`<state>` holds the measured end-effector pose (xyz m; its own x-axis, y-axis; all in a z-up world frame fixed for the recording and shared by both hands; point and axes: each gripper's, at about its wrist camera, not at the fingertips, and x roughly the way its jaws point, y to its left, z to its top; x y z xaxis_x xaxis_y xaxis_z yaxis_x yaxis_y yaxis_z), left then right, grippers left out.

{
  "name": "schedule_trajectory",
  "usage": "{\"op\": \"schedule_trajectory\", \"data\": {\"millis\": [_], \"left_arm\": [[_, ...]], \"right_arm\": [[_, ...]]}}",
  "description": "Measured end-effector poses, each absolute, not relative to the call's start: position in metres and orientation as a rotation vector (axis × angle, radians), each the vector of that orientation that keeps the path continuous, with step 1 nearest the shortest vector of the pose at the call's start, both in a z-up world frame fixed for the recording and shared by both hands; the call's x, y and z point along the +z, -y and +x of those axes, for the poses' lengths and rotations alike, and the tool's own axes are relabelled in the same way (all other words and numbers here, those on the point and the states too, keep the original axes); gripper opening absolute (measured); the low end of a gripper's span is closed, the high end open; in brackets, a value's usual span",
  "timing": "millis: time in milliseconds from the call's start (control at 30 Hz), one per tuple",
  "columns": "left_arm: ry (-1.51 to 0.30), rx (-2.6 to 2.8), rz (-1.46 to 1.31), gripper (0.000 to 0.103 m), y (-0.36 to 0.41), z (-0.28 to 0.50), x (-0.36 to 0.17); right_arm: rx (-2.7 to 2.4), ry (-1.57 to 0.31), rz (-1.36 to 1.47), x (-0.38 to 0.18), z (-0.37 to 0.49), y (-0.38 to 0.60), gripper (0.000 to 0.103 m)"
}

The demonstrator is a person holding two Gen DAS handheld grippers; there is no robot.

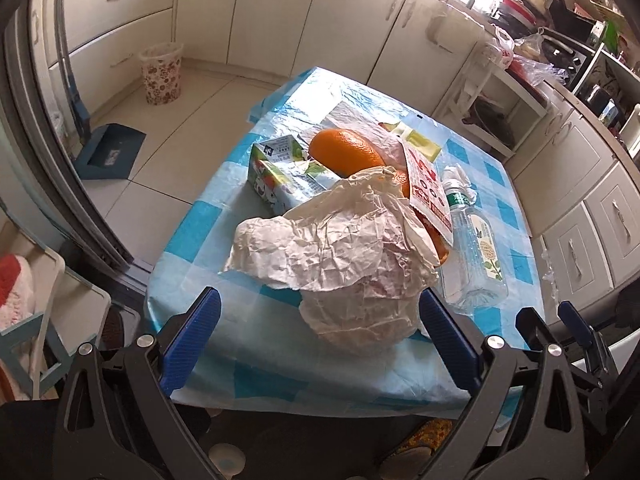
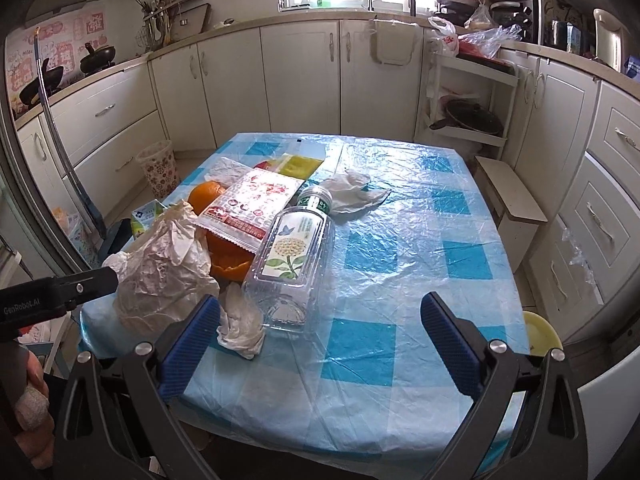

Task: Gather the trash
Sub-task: 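Grasp the clear water bottle with the right tool while the left tool grasps the W wrapper, then carry bottle and wrapper to the yellow bucket and open both tools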

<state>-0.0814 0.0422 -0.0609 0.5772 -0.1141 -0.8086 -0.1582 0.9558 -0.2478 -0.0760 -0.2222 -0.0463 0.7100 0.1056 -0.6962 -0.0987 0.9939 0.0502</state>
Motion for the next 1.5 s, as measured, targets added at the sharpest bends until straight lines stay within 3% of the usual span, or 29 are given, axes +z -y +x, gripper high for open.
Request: {"op": "schedule_trajectory", "data": {"millis": [133,167,233,267,300,433,467,500,600,667,767,833,933,1067,1267,1333,1367,1433,1500], "left_arm": [[-0.955,0.023,-0.331,0.092,-0.034,-0.059,-0.069],[-0.952,0.012,-0.349,0.085,-0.034,-0.056,-0.070],[-0.962,-0.037,-0.386,0.052,-0.033,-0.051,-0.071],[-0.962,-0.059,-0.398,0.043,-0.032,-0.049,-0.071],[-0.965,-0.076,-0.402,0.026,-0.032,-0.050,-0.071],[-0.930,-0.109,-0.395,0.008,-0.030,-0.054,-0.063],[-0.922,-0.114,-0.396,0.004,-0.030,-0.056,-0.061],[-0.914,-0.123,-0.399,0.001,-0.031,-0.057,-0.058],[-0.908,-0.132,-0.392,0.001,-0.034,-0.061,-0.055],[-0.924,-0.131,-0.390,0.002,-0.038,-0.063,-0.058],[-0.930,-0.091,-0.377,0.032,-0.044,-0.067,-0.059],[-0.878,-0.074,-0.348,0.061,-0.041,-0.066,-0.045],[-0.836,-0.114,-0.276,0.081,-0.021,-0.052,-0.023],[-0.863,-0.135,-0.136,0.084,0.022,-0.005,-0.018],[-0.984,-0.088,-0.003,0.081,0.063,0.060,-0.054],[-0.998,-0.113,-0.020,0.051,0.067,0.068,-0.058],[-1.007,-0.125,-0.030,0.043,0.068,0.070,-0.058],[-1.011,-0.135,-0.024,0.009,0.072,0.073,-0.058],[-1.026,-0.174,-0.045,0.001,0.075,0.074,-0.056]], "right_arm": [[0.110,-0.809,0.012,-0.061,-0.055,0.217,0.097],[0.108,-0.812,0.006,-0.064,-0.051,0.215,0.097],[0.107,-0.822,-0.008,-0.069,-0.044,0.212,0.097],[0.112,-0.826,-0.006,-0.071,-0.041,0.210,0.097],[0.114,-0.831,-0.007,-0.074,-0.038,0.208,0.097],[0.144,-0.854,0.005,-0.085,-0.029,0.203,0.096],[0.151,-0.856,0.013,-0.086,-0.028,0.204,0.092],[0.158,-0.860,0.022,-0.087,-0.028,0.204,0.079],[0.182,-0.886,0.072,-0.091,-0.025,0.210,0.058],[0.182,-0.886,0.087,-0.091,-0.026,0.216,0.057],[0.192,-0.884,0.111,-0.088,-0.027,0.224,0.056],[0.199,-0.882,0.124,-0.084,-0.030,0.230,0.056],[0.205,-0.871,0.133,-0.074,-0.035,0.240,0.056],[0.201,-0.861,0.160,-0.070,-0.042,0.256,0.056],[0.211,-0.868,0.216,-0.080,-0.050,0.281,0.056],[0.218,-0.865,0.235,-0.081,-0.051,0.288,0.056],[0.224,-0.863,0.248,-0.081,-0.051,0.291,0.056],[0.236,-0.862,0.281,-0.081,-0.048,0.299,0.056],[0.247,-0.857,0.311,-0.081,-0.046,0.306,0.056]]}}
